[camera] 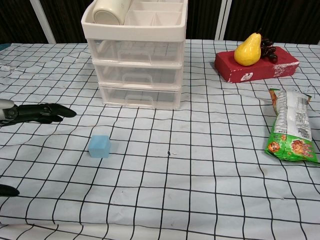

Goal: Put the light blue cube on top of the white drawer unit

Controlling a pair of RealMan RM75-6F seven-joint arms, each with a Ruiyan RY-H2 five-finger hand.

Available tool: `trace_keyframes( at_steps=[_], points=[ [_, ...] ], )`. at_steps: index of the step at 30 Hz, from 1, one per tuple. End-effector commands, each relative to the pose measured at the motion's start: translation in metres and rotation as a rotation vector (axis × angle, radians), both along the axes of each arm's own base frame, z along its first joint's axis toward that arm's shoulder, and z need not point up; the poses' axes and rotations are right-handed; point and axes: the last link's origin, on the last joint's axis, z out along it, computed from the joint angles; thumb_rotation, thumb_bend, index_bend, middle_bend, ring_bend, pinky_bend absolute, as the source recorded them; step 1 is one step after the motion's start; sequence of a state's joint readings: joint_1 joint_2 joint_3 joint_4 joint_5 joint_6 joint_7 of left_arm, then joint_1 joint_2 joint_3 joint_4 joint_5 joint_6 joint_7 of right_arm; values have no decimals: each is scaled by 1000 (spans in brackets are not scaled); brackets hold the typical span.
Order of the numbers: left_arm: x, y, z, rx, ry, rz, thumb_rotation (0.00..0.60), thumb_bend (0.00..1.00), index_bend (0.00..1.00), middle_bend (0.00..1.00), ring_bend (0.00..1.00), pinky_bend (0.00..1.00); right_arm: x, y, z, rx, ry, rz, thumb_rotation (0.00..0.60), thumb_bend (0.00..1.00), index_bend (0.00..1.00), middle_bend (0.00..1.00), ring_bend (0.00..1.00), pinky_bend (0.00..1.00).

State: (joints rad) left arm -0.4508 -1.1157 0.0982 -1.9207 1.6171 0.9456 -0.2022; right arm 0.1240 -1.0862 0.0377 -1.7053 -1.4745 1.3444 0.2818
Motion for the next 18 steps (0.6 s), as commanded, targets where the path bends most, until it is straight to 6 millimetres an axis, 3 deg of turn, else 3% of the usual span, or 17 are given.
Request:
trace_keyframes(
  at_steps=[1, 18],
  points=[
    [0, 0, 0, 1, 1, -2, 600, 13, 0, 0, 0, 0, 0, 0, 0, 1, 1, 1, 600, 205, 0, 0, 0, 153],
    [1, 4, 3, 18, -22, 8, 600, 13, 0, 0, 0, 0, 1, -1, -2, -1, 3, -3, 600, 206, 0, 0, 0, 153]
  ],
)
